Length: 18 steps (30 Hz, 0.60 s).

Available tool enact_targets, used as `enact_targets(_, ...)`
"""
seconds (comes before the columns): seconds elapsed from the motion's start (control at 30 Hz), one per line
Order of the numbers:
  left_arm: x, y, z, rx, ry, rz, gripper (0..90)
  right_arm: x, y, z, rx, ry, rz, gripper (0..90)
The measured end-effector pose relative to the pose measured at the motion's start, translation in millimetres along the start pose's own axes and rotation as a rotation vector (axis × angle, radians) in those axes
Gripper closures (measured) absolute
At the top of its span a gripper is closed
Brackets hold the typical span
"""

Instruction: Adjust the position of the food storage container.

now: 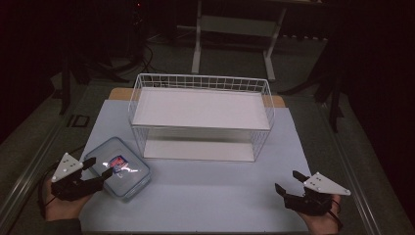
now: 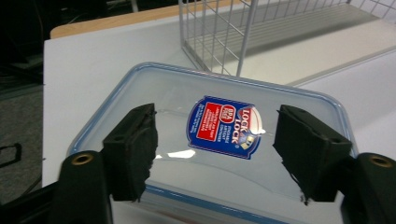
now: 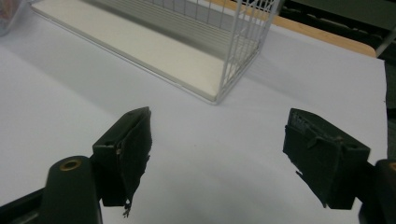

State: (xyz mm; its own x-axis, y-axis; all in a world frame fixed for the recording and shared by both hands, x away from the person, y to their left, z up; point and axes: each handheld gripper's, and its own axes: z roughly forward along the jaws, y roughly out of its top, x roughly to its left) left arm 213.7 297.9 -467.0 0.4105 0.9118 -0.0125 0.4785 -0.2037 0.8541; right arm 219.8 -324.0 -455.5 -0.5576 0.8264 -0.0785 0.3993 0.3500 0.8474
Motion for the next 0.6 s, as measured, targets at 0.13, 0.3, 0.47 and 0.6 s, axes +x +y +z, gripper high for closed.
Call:
enact_targets(0.13,0.0,-0.5,0.5,0.009,-0.008,0.003,34.2,-1.2,0.1,2.1,-0.002,0.011,0.014,24.0)
enact_targets(0.3,0.8,-0.6,-0.4,0.007,-0.016,0.004,43.1,2.5,0.9,5.3,0.008,0.021,0.004,24.0)
enact_targets(0.47,5.1,2.3,1.6,0.017,0.009,-0.001,56.6,3.3,0.8,7.8,0.012,0.026,0.006,25.0)
enact_targets(0.6,9.5,6.7,6.3,0.042,0.052,-0.011,75.1,4.1,1.5,9.2,0.008,0.031,0.012,25.1)
